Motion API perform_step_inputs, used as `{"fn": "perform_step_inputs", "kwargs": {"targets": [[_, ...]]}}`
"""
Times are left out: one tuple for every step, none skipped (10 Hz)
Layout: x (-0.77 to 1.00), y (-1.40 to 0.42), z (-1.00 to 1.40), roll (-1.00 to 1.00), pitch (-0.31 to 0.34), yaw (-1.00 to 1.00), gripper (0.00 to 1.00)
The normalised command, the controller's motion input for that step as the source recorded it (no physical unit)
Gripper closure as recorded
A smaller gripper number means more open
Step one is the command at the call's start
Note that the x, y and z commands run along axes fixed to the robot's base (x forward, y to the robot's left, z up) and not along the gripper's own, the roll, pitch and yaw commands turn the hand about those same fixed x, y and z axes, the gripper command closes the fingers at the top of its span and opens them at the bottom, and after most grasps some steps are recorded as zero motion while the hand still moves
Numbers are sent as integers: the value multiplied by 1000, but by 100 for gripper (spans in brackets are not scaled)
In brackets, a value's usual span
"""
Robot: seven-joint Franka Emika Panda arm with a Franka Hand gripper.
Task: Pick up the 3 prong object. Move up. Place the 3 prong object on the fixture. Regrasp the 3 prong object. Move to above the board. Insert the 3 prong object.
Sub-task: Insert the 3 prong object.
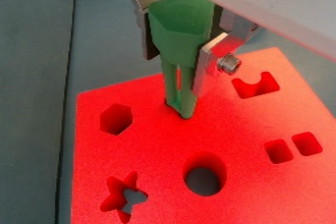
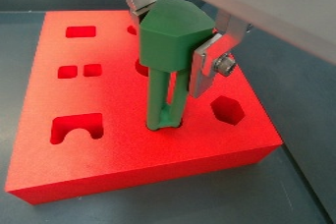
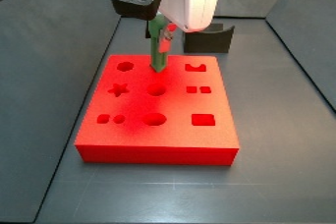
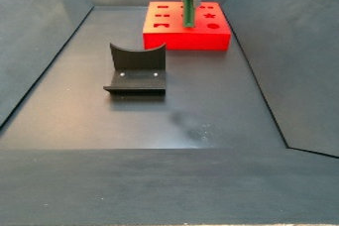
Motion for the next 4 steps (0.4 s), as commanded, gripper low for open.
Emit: {"fn": "perform_step_inputs", "kwargs": {"targets": [[0, 46, -34, -91, -59, -9, 100], [0, 0, -17, -43, -61, 0, 100], [0, 0, 0, 0, -21, 0, 100], [0, -6, 0, 0, 0, 0, 100]]}}
